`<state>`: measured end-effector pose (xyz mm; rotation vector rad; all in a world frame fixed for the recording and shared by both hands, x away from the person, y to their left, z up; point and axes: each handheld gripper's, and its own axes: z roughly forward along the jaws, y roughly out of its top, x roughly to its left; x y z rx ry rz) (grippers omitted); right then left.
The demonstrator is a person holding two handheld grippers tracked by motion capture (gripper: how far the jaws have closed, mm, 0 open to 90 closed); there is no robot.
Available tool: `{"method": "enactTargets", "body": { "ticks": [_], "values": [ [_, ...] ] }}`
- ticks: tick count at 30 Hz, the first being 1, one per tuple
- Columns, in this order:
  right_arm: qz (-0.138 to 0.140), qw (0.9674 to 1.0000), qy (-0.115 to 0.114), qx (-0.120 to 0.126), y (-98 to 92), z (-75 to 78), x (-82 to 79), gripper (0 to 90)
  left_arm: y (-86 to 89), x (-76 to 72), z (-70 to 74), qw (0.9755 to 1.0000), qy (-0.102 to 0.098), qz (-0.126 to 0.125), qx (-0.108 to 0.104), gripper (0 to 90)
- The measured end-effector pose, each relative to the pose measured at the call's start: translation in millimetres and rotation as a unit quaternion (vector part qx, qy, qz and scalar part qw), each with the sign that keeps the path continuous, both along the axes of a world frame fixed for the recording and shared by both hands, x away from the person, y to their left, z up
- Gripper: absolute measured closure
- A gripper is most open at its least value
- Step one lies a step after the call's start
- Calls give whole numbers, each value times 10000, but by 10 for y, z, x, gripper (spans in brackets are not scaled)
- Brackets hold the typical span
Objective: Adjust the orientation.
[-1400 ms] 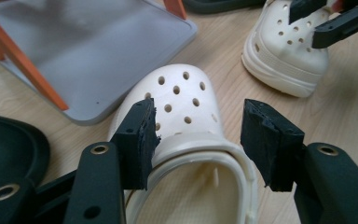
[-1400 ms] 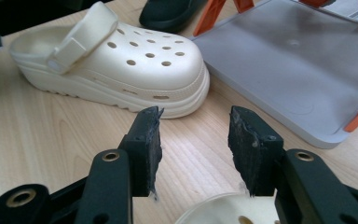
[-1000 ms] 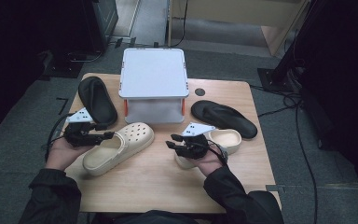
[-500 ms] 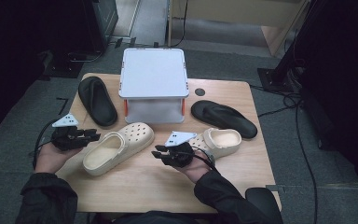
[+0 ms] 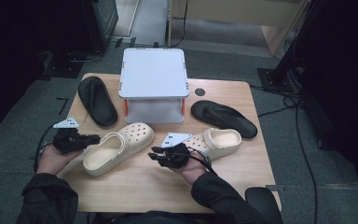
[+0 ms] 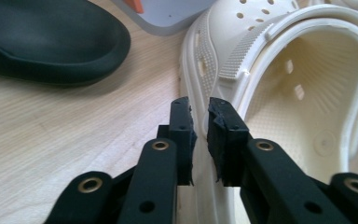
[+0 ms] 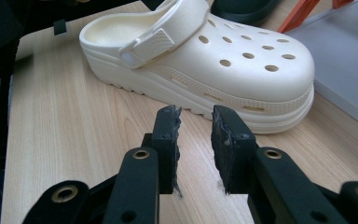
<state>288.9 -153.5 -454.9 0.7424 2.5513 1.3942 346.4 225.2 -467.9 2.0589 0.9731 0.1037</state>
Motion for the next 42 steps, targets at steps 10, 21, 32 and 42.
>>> {"method": "enactTargets", "body": {
  "ticks": [10, 21, 32, 42],
  "values": [
    [-24, 10000, 19, -3, 76, -47, 7, 718, -16, 33, -81, 9996, 169, -22, 214, 829],
    [-173, 9998, -44, -12, 249, -140, -3, 729, -197, 18, -118, 9977, 347, -493, 313, 855],
    [-507, 9987, 69, -58, 355, -235, 58, 769, -412, -6, -123, 9945, 370, -975, 133, 839],
    [-580, 9983, 29, -60, 395, -223, 113, 773, -438, -11, -131, 9944, 416, -974, 40, 868]
  ]
}}
